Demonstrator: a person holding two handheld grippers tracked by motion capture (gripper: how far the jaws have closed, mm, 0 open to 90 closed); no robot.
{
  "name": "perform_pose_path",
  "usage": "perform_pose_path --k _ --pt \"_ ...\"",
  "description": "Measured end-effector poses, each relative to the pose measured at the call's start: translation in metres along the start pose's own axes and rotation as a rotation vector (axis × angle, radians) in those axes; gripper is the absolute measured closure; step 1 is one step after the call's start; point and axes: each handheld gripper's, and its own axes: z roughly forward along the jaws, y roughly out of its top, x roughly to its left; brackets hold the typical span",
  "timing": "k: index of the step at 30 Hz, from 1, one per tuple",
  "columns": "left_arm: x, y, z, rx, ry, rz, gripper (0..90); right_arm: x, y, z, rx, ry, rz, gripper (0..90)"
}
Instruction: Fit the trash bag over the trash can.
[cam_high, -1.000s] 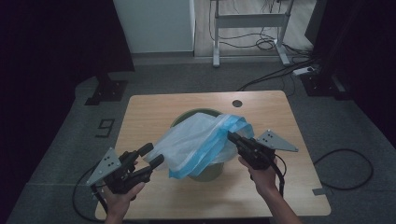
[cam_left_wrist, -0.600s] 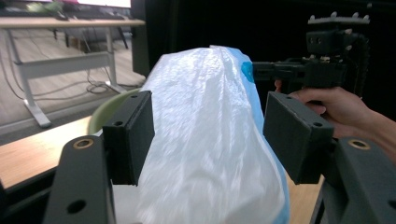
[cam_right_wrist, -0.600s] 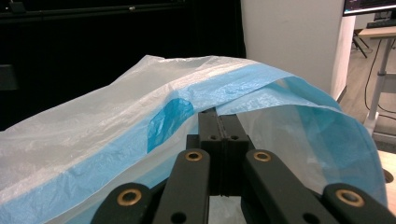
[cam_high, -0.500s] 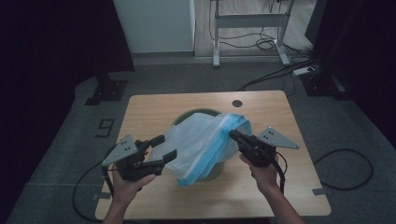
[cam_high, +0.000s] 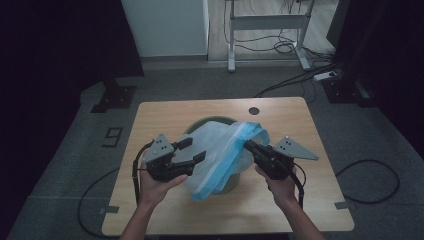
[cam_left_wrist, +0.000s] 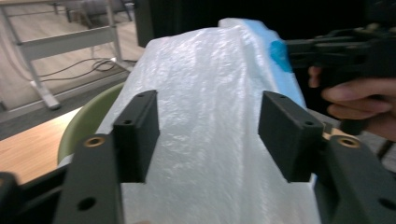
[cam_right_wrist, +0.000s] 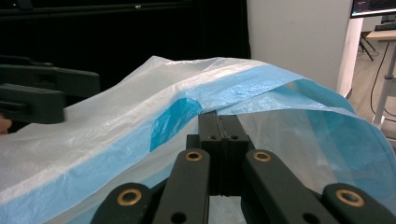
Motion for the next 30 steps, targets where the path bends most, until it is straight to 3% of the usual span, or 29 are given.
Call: perform_pose_path --k 4,8,9,13,17,19,28,30 --pt "-0.001 -0.004 0.005 0.005 0.026 0.008 54.3 0.000 0.000 0.000 -0.004 0.001 0.003 89.1" --pt "-0.003 -0.007 0.009 0.022 0.021 0.031 72.2 -0.001 0.000 0.000 -0.005 0.000 0.003 89.0" --pt "-0.004 -0.007 0.010 0.025 0.025 0.035 80.7 -0.001 0.000 0.000 -0.005 0.000 0.005 89.1" --pt "-0.005 -0.008 0.011 0.026 0.032 0.054 89.5 -0.002 0.000 -0.001 -0.008 -0.002 0.008 89.1" --pt "-0.004 -0.008 0.007 -0.012 0.046 0.057 89.9 -0.003 -0.001 -0.003 -0.010 -0.006 0.012 89.1" --pt "-0.001 -0.006 0.002 -0.055 0.055 0.038 89.9 -0.006 -0.003 -0.006 -0.010 -0.011 0.016 89.1" --pt "0.012 -0.002 -0.008 -0.115 0.087 -0.004 90.0 -0.013 -0.007 -0.012 -0.005 -0.028 0.024 89.1" --pt "0.014 -0.001 -0.010 -0.124 0.112 0.002 90.0 -0.015 -0.008 -0.013 -0.005 -0.031 0.024 89.1"
